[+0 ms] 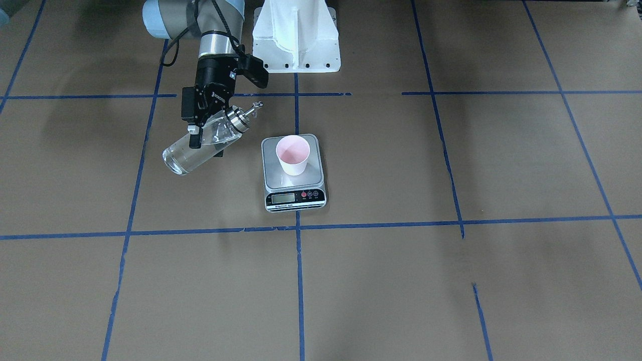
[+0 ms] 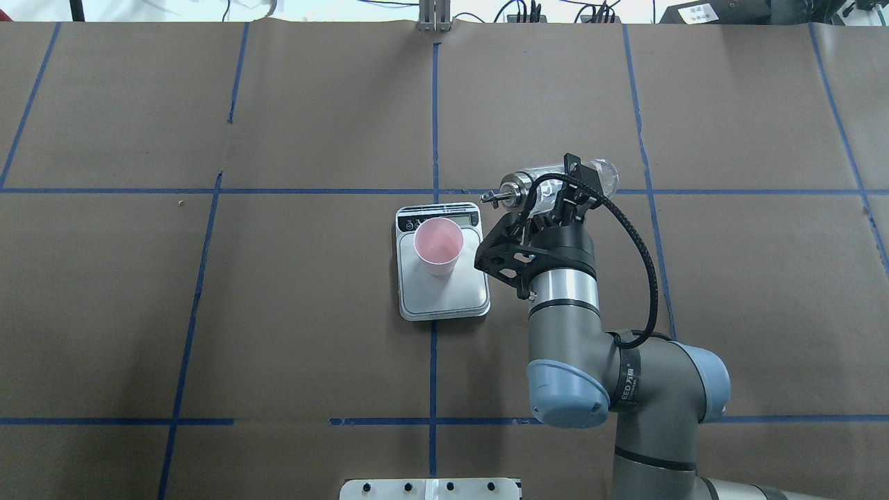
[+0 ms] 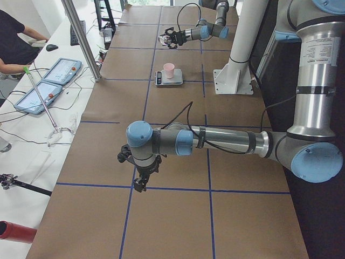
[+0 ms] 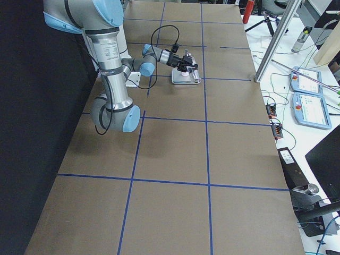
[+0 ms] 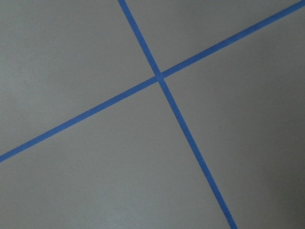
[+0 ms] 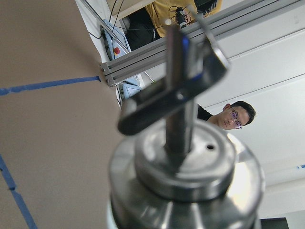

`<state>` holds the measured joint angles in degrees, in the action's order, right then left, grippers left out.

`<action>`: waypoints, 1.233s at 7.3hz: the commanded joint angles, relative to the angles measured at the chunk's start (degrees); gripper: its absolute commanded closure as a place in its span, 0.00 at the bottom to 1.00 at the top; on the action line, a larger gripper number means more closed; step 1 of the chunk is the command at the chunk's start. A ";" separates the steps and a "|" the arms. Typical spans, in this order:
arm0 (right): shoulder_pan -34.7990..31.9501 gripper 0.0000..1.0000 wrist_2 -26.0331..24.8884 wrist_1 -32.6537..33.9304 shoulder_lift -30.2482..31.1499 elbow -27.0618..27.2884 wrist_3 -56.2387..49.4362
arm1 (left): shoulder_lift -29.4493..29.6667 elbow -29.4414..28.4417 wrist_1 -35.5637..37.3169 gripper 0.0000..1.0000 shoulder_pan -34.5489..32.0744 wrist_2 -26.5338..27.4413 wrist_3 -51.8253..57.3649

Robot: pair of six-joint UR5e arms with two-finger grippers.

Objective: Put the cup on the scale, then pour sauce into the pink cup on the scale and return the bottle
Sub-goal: 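Tilt the bottle spout over the pink cup with the right gripper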

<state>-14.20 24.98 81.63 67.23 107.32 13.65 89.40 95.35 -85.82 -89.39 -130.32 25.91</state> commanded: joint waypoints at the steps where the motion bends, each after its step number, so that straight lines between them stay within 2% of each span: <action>1: -0.04 1.00 -2.03 0.20 -0.26 -2.81 -2.03 | 0.07 0.10 0.03 0.00 0.00 0.07 -0.16; 2: -0.21 1.00 -2.56 0.20 -1.48 -3.51 -4.84 | -0.02 0.01 0.03 0.00 0.00 0.16 -0.07; 4: -0.13 1.00 -5.11 0.20 -3.85 -8.51 -5.83 | 0.07 -0.08 0.03 0.00 0.00 0.16 -0.07; 9: -0.30 1.00 -8.79 0.29 -4.83 -10.28 -16.62 | -0.02 -0.34 0.21 0.00 0.00 0.07 -0.07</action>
<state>-14.42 17.55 81.91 62.56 97.71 -0.33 89.39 95.06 -85.62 -89.38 -130.25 25.84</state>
